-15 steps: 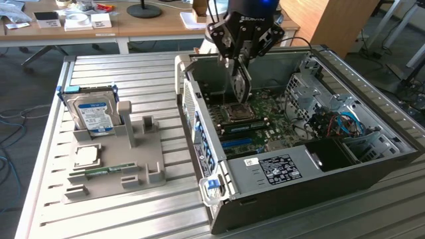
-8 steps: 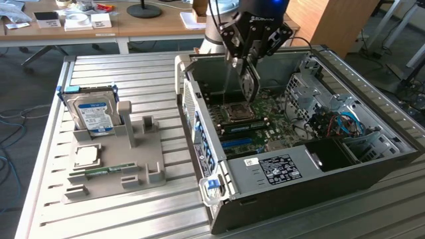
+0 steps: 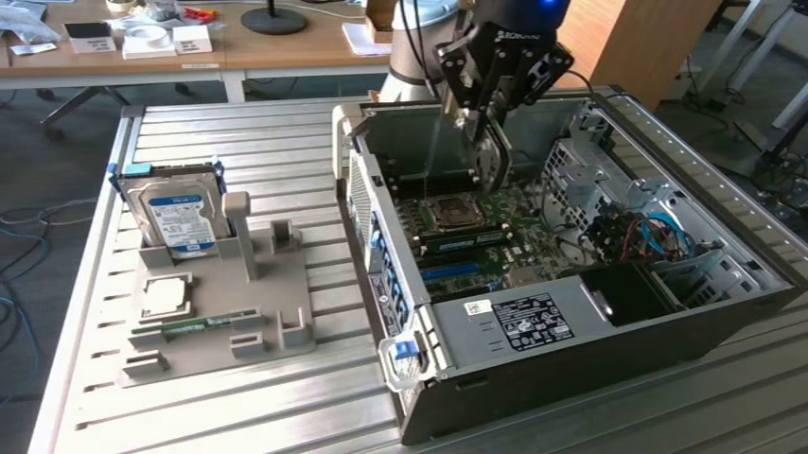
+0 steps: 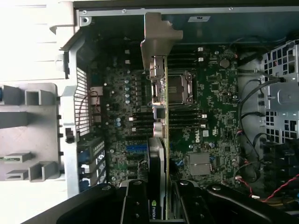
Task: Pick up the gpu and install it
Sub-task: 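Pick up the gpu and move the gpu toward the slot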
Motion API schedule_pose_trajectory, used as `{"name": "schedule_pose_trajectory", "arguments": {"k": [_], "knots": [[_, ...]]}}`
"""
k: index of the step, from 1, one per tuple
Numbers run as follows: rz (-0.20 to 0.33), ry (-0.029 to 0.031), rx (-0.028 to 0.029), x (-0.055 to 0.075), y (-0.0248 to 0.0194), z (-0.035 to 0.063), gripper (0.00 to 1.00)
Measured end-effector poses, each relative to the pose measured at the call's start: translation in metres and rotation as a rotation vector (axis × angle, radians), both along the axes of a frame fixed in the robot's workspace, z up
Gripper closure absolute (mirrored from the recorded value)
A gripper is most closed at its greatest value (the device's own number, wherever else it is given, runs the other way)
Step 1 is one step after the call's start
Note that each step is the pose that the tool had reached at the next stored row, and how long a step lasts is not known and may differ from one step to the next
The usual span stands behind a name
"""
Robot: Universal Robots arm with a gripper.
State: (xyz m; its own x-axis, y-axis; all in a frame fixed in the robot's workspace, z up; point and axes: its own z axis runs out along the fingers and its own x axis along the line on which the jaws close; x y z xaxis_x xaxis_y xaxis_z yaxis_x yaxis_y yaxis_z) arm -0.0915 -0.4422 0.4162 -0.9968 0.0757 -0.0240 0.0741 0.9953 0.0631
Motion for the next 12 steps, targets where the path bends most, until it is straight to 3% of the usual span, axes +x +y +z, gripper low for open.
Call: {"name": "schedule_pose_trajectory", "arguments": {"k": [12], "knots": [[0.000, 0.0000, -0.0001, 0.028, 0.0002, 0.0000, 0.73]]}}
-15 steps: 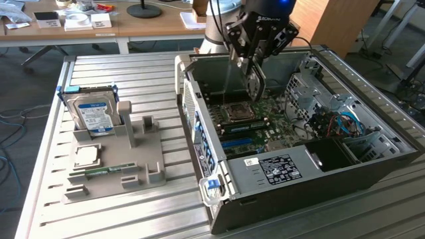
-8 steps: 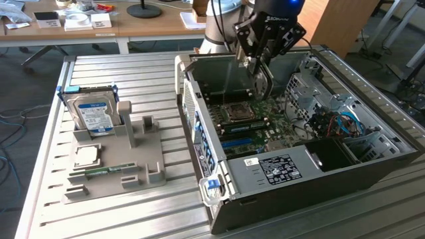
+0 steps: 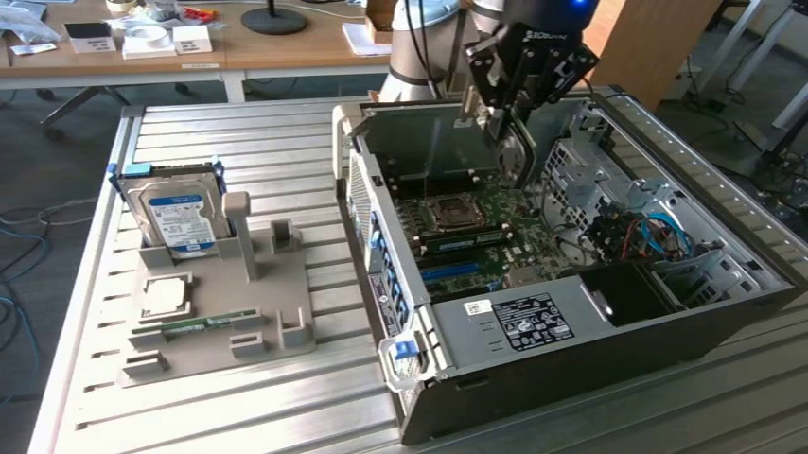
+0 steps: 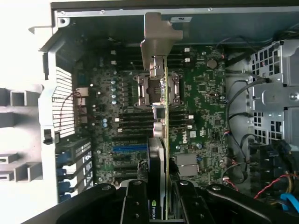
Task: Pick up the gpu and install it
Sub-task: 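Pick up the gpu and move the gpu toward the slot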
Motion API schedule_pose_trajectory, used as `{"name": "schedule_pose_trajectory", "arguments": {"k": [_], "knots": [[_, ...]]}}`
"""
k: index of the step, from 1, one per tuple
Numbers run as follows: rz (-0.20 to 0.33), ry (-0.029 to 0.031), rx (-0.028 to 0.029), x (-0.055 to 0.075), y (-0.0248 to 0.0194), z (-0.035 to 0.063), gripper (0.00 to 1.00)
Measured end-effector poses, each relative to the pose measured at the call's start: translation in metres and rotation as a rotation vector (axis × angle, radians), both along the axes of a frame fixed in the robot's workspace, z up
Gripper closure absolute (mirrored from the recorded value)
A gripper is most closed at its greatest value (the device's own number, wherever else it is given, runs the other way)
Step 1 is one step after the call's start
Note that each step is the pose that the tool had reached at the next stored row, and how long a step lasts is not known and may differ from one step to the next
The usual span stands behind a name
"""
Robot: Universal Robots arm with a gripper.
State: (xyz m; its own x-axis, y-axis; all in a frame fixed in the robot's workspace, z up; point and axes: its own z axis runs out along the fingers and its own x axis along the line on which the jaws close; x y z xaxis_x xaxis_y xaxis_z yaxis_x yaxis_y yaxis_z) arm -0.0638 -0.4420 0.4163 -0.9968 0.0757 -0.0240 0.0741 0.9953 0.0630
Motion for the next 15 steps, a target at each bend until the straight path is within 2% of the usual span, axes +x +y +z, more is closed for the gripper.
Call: {"name": "schedule_pose_trajectory", "arguments": {"k": [15], "knots": [[0.000, 0.0000, 0.0000, 0.039, 0.0001, 0.0000, 0.73]]}}
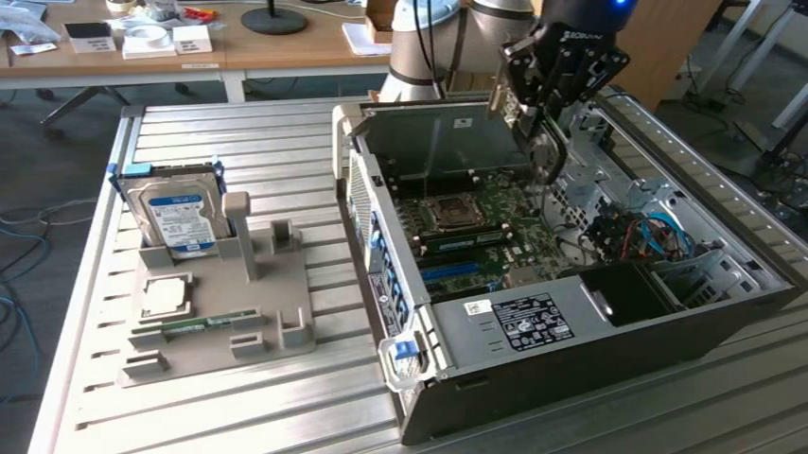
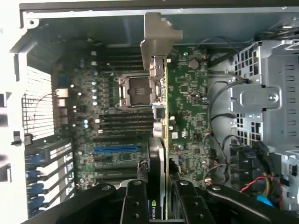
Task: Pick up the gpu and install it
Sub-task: 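Pick up the gpu and move the gpu toward the slot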
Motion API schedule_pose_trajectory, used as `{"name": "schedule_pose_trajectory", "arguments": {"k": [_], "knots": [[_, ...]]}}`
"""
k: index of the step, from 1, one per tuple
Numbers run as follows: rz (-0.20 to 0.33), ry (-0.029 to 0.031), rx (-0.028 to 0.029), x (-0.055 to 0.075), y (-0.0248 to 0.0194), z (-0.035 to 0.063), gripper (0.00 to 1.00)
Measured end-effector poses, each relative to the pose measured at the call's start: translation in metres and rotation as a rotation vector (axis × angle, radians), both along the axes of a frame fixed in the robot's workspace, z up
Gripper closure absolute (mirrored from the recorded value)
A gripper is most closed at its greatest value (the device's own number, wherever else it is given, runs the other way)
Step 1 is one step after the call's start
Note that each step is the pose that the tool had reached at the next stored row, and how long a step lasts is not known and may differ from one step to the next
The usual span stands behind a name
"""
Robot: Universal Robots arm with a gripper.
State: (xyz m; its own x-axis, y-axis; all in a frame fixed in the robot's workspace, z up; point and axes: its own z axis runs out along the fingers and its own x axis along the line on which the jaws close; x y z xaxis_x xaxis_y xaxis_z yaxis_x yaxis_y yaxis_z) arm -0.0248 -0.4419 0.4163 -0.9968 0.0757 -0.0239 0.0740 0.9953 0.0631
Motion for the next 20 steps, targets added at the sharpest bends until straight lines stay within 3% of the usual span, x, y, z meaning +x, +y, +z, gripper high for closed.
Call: {"name": "schedule_pose_trajectory", "arguments": {"k": [20], "knots": [[0.000, 0.0000, 0.0001, 0.051, 0.0001, 0.0000, 0.73]]}}
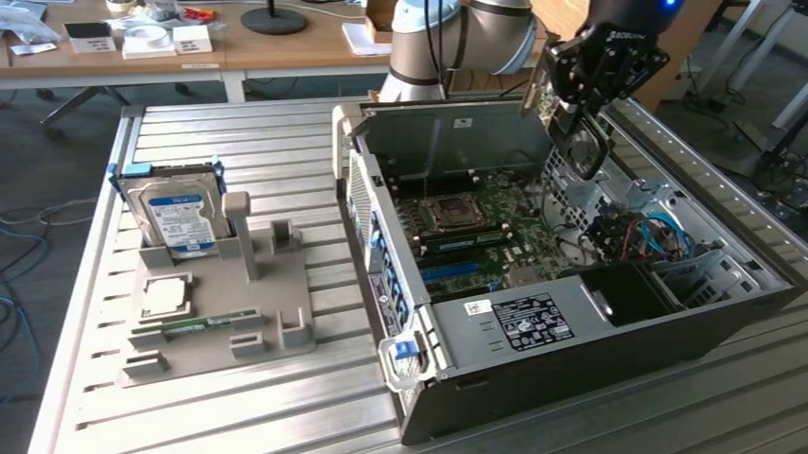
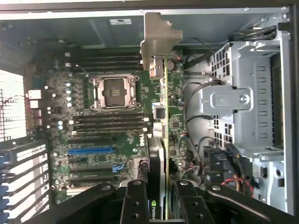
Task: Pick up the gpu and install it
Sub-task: 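Pick up the gpu and move the gpu toward the slot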
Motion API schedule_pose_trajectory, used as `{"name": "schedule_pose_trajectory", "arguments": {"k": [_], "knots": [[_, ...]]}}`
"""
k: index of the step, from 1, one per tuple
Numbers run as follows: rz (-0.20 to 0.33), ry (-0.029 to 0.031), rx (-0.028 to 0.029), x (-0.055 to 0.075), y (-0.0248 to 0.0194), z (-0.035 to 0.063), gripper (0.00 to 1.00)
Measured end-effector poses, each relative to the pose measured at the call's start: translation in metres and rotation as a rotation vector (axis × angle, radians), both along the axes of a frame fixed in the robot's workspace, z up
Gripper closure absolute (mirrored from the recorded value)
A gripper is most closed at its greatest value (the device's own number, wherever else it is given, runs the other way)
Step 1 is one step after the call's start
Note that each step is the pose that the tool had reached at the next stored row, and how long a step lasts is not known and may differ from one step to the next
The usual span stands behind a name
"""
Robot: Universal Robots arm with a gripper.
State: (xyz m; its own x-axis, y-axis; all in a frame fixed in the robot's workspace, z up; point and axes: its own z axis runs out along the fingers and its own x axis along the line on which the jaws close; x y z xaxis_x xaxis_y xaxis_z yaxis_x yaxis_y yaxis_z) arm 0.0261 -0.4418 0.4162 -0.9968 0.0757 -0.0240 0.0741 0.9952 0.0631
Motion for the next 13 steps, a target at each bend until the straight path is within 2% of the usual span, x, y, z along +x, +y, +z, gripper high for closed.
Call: {"name": "schedule_pose_trajectory", "arguments": {"k": [7, 13], "knots": [[0.000, 0.0001, 0.0000, 0.016, 0.0000, 0.0000, 0.73], [0.000, 0.0000, -0.0001, 0.017, 0.0000, 0.0000, 0.73]]}}
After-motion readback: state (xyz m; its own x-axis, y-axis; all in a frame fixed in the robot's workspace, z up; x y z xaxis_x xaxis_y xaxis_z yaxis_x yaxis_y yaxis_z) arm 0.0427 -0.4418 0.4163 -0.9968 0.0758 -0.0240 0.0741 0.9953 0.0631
